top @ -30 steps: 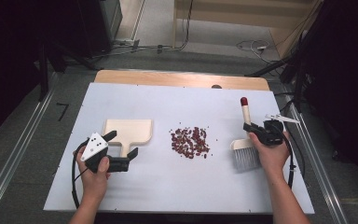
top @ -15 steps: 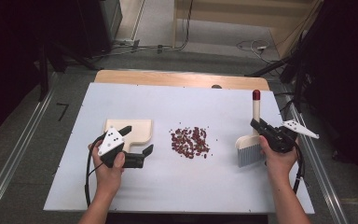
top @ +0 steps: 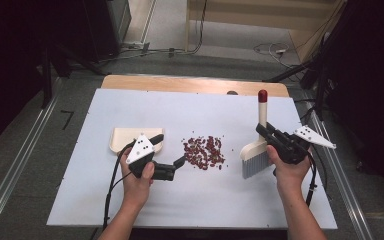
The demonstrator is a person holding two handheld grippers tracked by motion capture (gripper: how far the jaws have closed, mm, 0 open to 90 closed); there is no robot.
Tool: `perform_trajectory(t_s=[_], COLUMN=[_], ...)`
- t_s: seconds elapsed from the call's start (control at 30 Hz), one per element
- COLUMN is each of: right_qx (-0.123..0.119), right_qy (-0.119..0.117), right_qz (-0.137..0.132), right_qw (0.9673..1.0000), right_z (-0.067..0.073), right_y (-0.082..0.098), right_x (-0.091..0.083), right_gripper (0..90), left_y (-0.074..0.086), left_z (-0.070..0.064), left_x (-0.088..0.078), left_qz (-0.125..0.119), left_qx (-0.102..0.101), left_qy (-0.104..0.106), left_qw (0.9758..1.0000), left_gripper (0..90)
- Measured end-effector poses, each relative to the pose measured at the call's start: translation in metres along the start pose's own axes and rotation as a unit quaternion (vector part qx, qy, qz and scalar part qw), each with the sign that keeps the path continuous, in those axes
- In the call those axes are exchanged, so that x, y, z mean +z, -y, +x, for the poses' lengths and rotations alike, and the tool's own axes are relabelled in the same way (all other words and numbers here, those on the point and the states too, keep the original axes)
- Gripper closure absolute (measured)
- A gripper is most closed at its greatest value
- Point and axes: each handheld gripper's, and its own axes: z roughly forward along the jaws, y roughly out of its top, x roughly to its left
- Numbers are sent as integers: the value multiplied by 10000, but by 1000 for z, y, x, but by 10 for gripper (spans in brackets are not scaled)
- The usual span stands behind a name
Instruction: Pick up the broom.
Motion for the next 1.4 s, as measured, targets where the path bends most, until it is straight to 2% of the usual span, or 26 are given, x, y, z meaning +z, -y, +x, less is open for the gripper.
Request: perform_trajectory(t_s=[0.03, 0.07, 0.17, 0.3, 0.33, 0.53, 0.73, 0.8, 0.83, 0.93, 1.13, 1.17, 1.2, 1.23, 1.4], right_qx=[0, 2, -10, -99, -117, -179, -262, -275, -322, -427, -520, -555, -565, -580, -716], right_qy=[0, -119, -242, -283, -379, -579, -659, -665, -672, -629, -643, -641, -686, -727, -751], right_qz=[0, -14, 19, 58, 41, -5, 12, 2, -9, -22, -17, -24, 2, 7, 32], right_qw=[10000, 9999, 9997, 9995, 9992, 9982, 9975, 9974, 9972, 9971, 9966, 9964, 9960, 9957, 9946], right_z=[0, 8, 19, 30, 36, 55, 72, 74, 80, 87, 98, 100, 101, 103, 113], right_y=[0, 0, 1, 2, 2, 1, 3, 3, 4, 4, 6, 7, 7, 8, 11], right_x=[0, 3, 8, 11, 13, 18, 22, 22, 23, 23, 25, 25, 25, 26, 27], right_gripper=[698, 698, 698, 698, 698, 697, 697, 697, 697, 697, 697, 697, 697, 696, 696], left_y=[0, -1, -3, -6, -7, -9, -12, -13, -14, -15, -16, -16, -16, -15, -13], left_z=[0, -2, -7, -14, -16, -32, -41, -44, -46, -53, -65, -68, -68, -70, -70], left_x=[0, 1, 3, 6, 7, 16, 21, 22, 22, 25, 32, 34, 34, 37, 41], left_qz=[0, 5, 9, -14, -6, 115, 216, 244, 270, 313, 470, 574, 574, 693, 793], left_qx=[0, -7, -77, -193, -202, -293, -454, -429, -408, -428, -424, -449, -449, -532, -725], left_qy=[0, 24, 81, 210, 252, 498, 633, 650, 656, 781, 895, 914, 914, 828, 799], left_qw=[10000, 10000, 9999, 9996, 9995, 9983, 9967, 9967, 9966, 9955, 9940, 9931, 9931, 9927, 9910], left_gripper=[6, 5, 5, 5, 5, 11, 41, 52, 64, 80, 176, 211, 249, 285, 466])
